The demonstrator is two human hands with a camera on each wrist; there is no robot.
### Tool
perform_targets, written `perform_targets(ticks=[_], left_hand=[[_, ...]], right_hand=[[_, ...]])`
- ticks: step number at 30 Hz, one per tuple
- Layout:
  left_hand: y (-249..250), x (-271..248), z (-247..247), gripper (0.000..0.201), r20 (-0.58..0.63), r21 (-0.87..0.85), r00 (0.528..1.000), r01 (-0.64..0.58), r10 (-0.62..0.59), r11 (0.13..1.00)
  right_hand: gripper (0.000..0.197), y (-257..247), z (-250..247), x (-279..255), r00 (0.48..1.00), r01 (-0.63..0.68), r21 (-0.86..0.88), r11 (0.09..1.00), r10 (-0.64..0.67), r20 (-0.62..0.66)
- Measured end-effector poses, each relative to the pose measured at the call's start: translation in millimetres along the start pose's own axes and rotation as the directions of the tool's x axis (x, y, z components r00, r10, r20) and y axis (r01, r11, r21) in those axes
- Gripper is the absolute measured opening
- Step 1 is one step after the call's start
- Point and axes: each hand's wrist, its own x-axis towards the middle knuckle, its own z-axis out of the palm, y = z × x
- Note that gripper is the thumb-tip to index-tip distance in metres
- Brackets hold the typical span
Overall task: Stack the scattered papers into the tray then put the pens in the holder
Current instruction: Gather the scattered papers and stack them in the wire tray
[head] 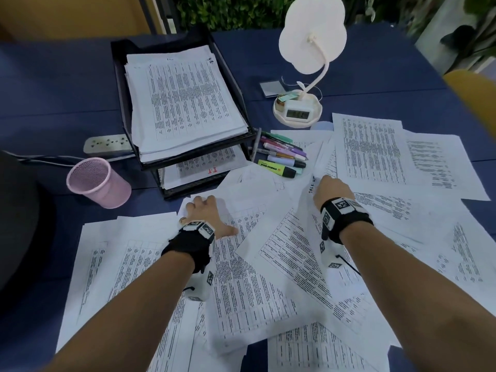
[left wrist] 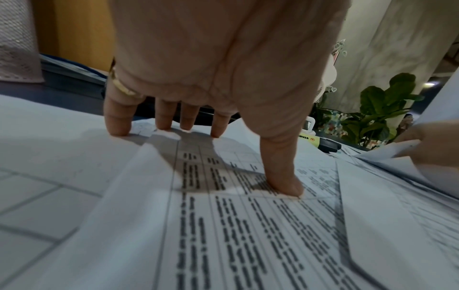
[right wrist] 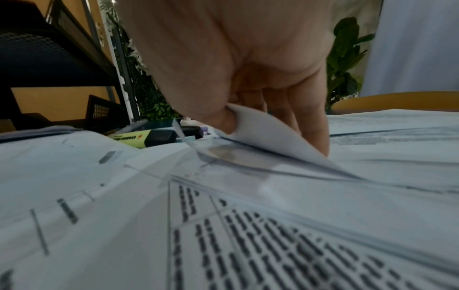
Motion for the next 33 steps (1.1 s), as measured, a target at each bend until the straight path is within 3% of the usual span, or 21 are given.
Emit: perform_targets(ticks=[4,8,12,14,16,17,19,22,24,27,29,33], left_hand=[[-2.0,-1.0,-1.0,0.098,0.013,0.021,1.000,-0.001,0.001,1.000],[-6.7,-0.7,-5.4,0.084,0.040,0.052,0.997,-0.070,0.068,0.996],[-12.6,-0.1,-18.6,0.062,0.081,-0.133,0.996,-0.032,0.043,0.991],[-11.8,-3.2,-23.5,0.050,0.056,-0.304,0.998,0.001,0.016,0.953],[-12.6,-5.4,-24.6,0.062,0.079,-0.312,0.996,-0.002,0.029,0.950],[-15.0,-4.8,-22.7,0.073,0.089,-0.281,0.995,-0.019,0.046,0.959],[-17.1,-4.2,-19.3,0.085,0.063,-0.294,0.997,-0.025,0.045,0.956],[-15.4,-7.1,-16.6,0.082,0.070,-0.300,0.997,-0.022,0.045,0.954],[-12.9,-6.6,-13.1,0.079,0.095,-0.318,0.990,-0.072,0.108,0.945],[-5.1,-4.3,-9.0,0.068,0.085,-0.310,0.983,-0.128,0.161,0.942],[1.8,-2.6,-8.6,0.073,0.088,-0.265,0.981,-0.144,0.172,0.954],[11.6,2.5,-7.4,0.070,0.094,-0.149,0.983,-0.142,0.156,0.979]], right_hand=[[0.027,0.3,-11.5,-8.4,0.999,0.035,-0.002,0.999,-0.035,0.020],[0.031,-11.1,-15.7,-26.6,0.992,0.072,0.161,0.984,-0.087,0.090],[0.048,-29.1,-7.4,-59.7,0.958,0.105,0.397,0.912,-0.199,0.204],[0.052,-38.6,1.5,-74.8,0.925,0.010,0.611,0.792,-0.239,0.296],[0.057,-45.7,5.6,-83.4,0.862,-0.188,0.795,0.577,-0.292,0.415],[0.064,-46.4,5.9,-83.5,0.848,-0.222,0.814,0.536,-0.305,0.433],[0.068,-41.1,5.6,-79.8,0.894,-0.143,0.807,0.573,-0.275,0.353],[0.047,-19.8,12.0,-63.0,0.988,0.091,0.566,0.820,-0.147,0.054],[0.034,-2.4,17.2,-49.2,1.000,0.009,0.342,0.939,0.000,-0.026],[0.053,20.8,21.8,-35.8,0.988,-0.151,0.209,0.966,0.154,0.000],[0.061,30.8,25.3,-29.8,0.989,-0.131,0.118,0.984,0.137,-0.051],[0.053,37.4,28.1,-17.0,0.985,-0.085,0.082,0.993,0.096,-0.145]])
